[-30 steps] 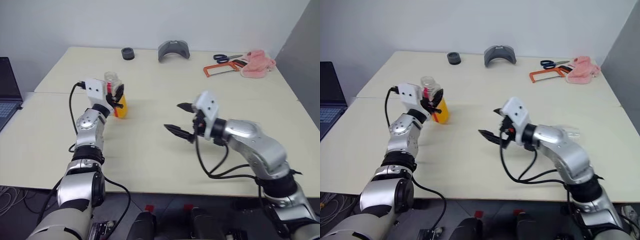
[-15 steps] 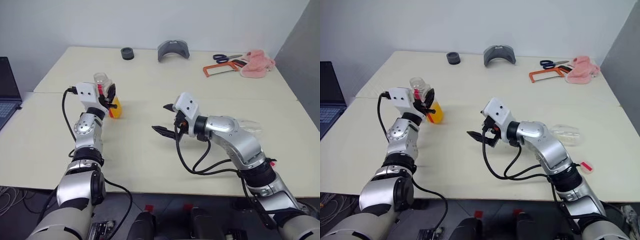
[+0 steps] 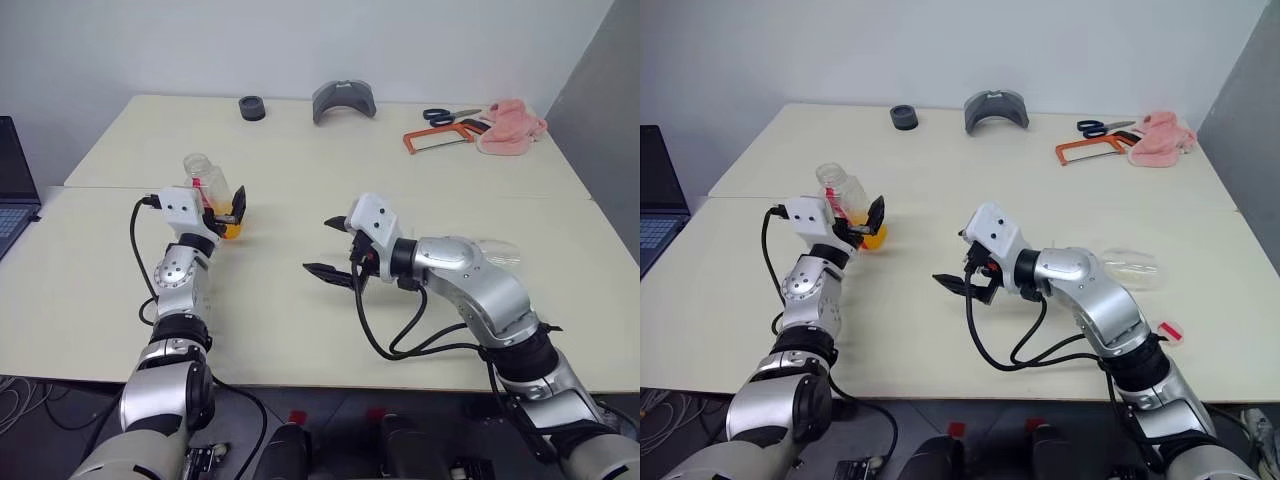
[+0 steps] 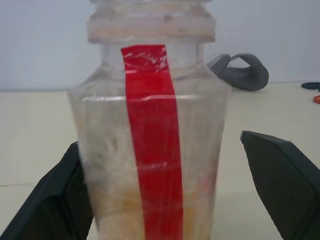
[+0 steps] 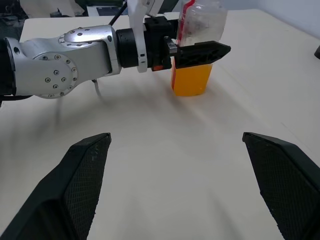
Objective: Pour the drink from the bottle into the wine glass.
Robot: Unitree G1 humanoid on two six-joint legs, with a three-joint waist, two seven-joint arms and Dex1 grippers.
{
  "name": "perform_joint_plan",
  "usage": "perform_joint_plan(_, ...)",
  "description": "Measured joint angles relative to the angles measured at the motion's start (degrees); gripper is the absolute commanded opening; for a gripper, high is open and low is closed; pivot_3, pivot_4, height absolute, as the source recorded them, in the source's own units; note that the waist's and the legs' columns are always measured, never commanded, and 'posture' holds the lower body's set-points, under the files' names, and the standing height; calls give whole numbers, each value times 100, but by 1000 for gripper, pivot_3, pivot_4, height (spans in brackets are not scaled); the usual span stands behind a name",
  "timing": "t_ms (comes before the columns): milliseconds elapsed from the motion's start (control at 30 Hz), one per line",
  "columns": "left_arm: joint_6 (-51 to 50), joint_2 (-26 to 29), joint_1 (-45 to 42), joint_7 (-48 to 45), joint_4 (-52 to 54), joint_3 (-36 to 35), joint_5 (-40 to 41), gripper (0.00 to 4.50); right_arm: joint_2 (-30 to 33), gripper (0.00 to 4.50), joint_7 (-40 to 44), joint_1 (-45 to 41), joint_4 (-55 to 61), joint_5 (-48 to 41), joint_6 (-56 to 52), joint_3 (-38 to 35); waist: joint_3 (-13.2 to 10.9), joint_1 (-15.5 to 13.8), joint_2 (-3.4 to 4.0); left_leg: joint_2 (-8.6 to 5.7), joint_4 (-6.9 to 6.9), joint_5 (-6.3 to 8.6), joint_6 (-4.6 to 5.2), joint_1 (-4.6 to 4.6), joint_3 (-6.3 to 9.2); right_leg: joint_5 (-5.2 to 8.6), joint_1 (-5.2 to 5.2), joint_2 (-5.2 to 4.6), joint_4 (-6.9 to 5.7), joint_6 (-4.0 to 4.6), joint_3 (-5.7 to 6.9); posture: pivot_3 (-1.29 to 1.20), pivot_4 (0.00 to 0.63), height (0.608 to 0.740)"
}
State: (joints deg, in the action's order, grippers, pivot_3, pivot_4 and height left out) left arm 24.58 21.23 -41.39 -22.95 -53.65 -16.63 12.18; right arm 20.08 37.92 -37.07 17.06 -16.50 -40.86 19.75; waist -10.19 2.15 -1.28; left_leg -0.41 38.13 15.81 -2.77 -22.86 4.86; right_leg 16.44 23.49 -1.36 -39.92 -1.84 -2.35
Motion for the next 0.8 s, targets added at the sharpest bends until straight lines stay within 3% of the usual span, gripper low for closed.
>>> perform_joint_plan(467, -1054, 42, 1244, 254, 1683, 137, -56, 4477, 200, 4500, -114, 801, 735, -313, -723, -453, 3, -4, -3, 7, 0, 3, 5, -1, 2, 0, -1, -2, 0, 0, -1, 0, 150, 740)
perform_joint_plan(800, -1986, 14, 3046, -257, 3904, 243, 356, 4477, 168, 4500, -757, 2569, 2426, -1359, -1747, -1754, 10, -32, -7, 13, -4, 6, 10, 13, 8, 1, -25, -3, 7, 0, 0, 0, 150, 740)
